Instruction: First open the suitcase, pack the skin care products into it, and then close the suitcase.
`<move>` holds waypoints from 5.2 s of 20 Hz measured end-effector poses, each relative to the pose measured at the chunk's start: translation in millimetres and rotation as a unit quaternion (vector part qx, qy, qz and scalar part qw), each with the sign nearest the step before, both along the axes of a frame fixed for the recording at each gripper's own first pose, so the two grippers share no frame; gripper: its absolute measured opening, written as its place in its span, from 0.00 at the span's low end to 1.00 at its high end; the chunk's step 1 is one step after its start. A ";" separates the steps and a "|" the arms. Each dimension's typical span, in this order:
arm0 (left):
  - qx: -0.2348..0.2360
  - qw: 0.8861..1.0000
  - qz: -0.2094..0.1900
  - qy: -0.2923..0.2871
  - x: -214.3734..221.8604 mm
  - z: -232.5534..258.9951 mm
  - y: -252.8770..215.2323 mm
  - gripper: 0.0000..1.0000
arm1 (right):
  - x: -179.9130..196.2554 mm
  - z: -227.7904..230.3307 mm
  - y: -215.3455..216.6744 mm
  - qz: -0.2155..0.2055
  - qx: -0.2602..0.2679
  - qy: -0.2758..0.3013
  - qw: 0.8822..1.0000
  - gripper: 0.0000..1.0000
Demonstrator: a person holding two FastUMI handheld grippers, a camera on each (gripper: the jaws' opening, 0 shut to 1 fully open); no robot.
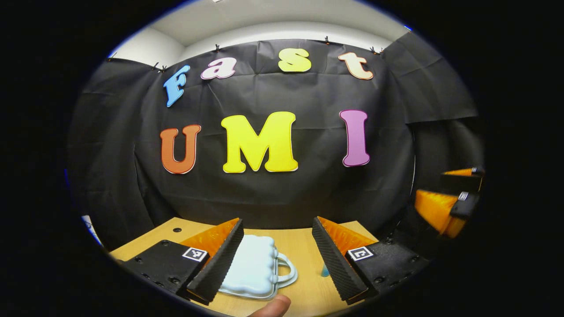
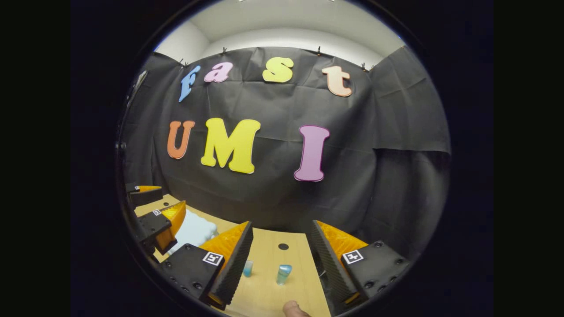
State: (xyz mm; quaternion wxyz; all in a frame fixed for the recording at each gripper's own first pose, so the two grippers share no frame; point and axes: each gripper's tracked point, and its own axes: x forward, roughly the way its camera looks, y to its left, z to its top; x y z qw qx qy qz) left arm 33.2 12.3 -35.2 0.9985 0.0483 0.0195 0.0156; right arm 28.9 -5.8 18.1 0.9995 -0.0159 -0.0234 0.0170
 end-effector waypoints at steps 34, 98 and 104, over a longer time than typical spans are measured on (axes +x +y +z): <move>0.605 0.760 -0.040 0.234 72.6 -237.6 -3.5 0.14 | 52.9 -55.6 -99.7 -0.028 0.046 0.031 0.998 0.80; -0.158 0.952 0.054 0.255 50.8 -197.6 358.6 1.00 | -4.3 -16.1 56.1 -0.088 -0.009 0.033 0.996 0.80; -0.171 0.956 0.009 0.237 42.0 -171.8 235.3 0.99 | 3.1 -45.6 19.8 -0.066 -0.015 0.047 0.997 0.80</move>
